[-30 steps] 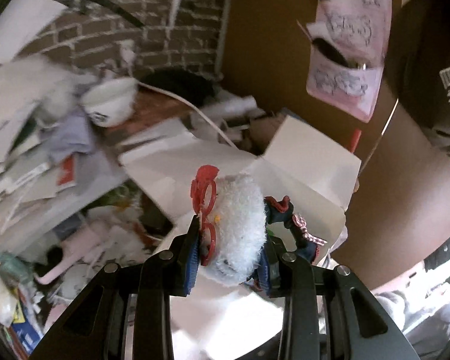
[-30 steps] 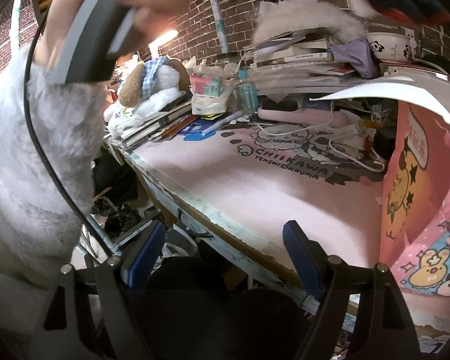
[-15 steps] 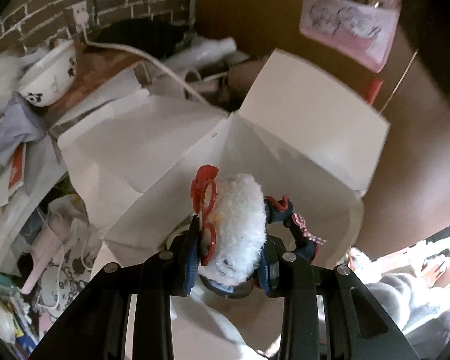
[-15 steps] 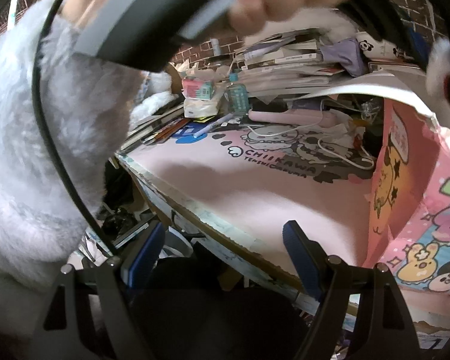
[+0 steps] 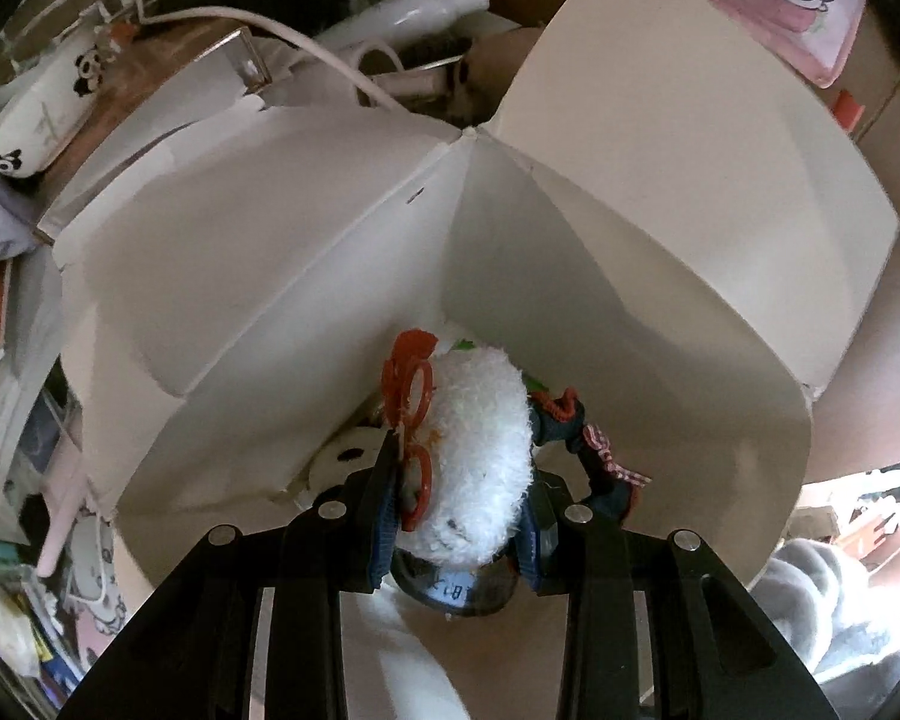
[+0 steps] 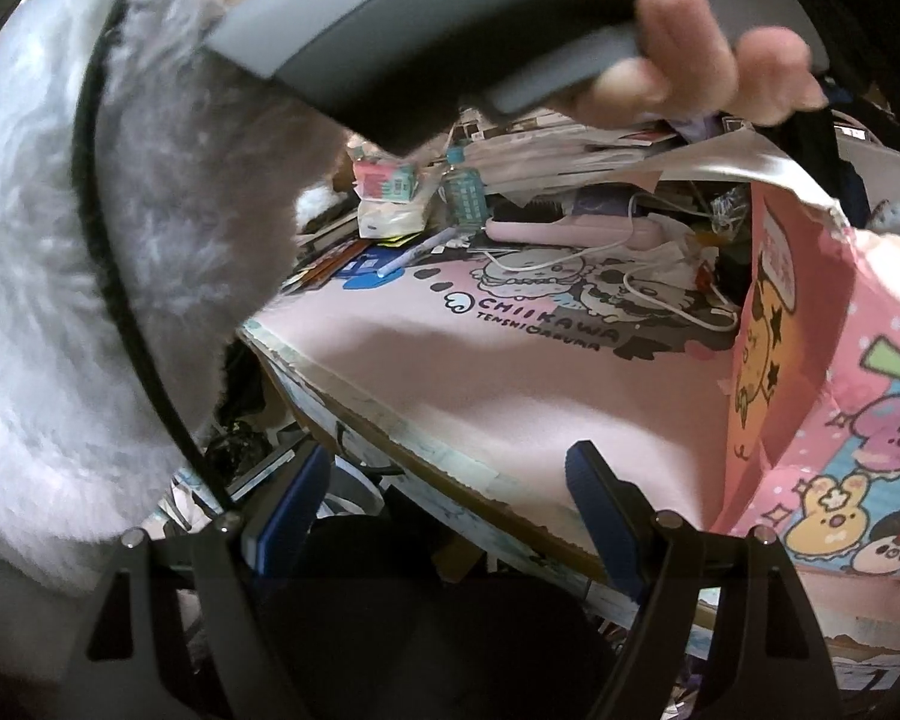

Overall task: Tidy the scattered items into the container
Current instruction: 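Lower the scrunchie bundle into the box and open the left gripper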

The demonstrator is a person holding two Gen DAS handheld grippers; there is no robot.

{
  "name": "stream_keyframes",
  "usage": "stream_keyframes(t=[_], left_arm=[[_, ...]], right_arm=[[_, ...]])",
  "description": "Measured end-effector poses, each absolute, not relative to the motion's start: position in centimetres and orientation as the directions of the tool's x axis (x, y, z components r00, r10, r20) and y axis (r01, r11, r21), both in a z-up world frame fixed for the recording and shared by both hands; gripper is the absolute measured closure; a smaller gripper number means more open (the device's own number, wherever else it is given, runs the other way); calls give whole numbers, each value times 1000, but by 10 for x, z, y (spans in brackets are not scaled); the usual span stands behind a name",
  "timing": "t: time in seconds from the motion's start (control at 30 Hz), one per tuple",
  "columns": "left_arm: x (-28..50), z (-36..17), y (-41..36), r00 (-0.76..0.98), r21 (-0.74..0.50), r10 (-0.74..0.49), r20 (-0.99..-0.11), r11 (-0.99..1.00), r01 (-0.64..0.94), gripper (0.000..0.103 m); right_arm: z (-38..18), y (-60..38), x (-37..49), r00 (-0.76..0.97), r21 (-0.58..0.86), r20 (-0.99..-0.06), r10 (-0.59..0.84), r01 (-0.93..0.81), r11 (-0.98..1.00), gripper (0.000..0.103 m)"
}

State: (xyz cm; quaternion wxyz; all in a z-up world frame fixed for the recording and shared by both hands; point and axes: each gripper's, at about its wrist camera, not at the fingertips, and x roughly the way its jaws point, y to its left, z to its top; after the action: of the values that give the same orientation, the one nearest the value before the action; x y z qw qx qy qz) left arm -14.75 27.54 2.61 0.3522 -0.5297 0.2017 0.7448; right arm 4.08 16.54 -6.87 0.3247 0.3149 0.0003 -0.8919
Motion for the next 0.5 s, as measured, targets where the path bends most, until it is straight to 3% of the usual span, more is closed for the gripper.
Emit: stream_keyframes(t=[0.17, 0.33, 0.5], left_arm=[[-146, 27, 274, -205, -70, 321, -925, -671, -738, 69], [-136, 49, 262, -285, -62, 396, -873, -669, -741, 21], [-128, 72, 245, -330, -73, 476, -815, -650, -757, 20]], right_arm=[[-68, 165, 41, -590, 203, -563, -578, 580, -789, 25], [-68, 167, 40, -591, 205, -562, -578, 577, -790, 24], [-67, 168, 41, -593, 205, -562, -576, 575, -792, 24]])
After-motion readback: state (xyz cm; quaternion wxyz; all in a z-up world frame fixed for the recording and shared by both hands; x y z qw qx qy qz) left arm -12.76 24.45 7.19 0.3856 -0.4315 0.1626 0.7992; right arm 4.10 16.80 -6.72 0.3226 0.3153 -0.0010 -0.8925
